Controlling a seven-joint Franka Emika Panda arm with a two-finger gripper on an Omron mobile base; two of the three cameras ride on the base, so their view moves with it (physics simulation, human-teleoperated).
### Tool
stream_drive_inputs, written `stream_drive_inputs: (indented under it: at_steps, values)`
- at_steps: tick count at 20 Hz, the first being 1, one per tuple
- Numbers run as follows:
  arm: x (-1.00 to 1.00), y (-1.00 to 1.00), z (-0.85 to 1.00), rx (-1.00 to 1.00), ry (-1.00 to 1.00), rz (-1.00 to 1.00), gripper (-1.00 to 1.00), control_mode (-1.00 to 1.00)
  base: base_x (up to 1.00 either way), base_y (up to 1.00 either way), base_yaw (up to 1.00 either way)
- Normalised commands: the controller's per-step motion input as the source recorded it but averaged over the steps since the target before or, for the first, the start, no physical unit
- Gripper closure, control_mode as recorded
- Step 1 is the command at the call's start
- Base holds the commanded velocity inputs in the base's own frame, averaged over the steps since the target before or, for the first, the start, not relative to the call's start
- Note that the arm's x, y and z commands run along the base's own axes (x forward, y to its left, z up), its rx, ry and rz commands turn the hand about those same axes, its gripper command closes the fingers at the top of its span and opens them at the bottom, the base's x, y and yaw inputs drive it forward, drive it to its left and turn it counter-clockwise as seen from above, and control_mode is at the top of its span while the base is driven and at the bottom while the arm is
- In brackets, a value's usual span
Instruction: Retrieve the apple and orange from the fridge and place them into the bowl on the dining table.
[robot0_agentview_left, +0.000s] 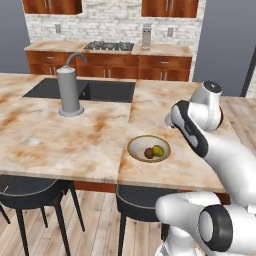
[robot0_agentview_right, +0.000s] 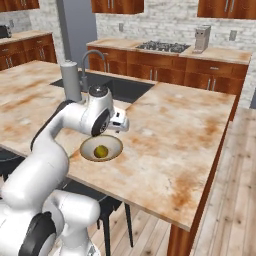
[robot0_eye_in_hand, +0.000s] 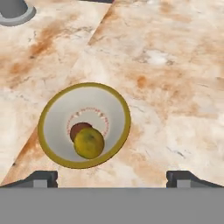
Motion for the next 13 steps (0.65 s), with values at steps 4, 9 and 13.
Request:
stream_drive_inputs:
  at_steps: [4,9,13]
  values:
    - [-1.0,-0.42,0.93,0.0,-0.25,0.0,-1.0,-1.0,0.0,0.0,0.0]
    - [-1.0,-0.72,0.69,0.02,-0.19,0.0,-1.0,-1.0,0.0,0.0,0.0]
    - [-0.99,-0.83,0.57,0.04,-0.1,-0.01,-1.0,-1.0,0.0,0.0,0.0]
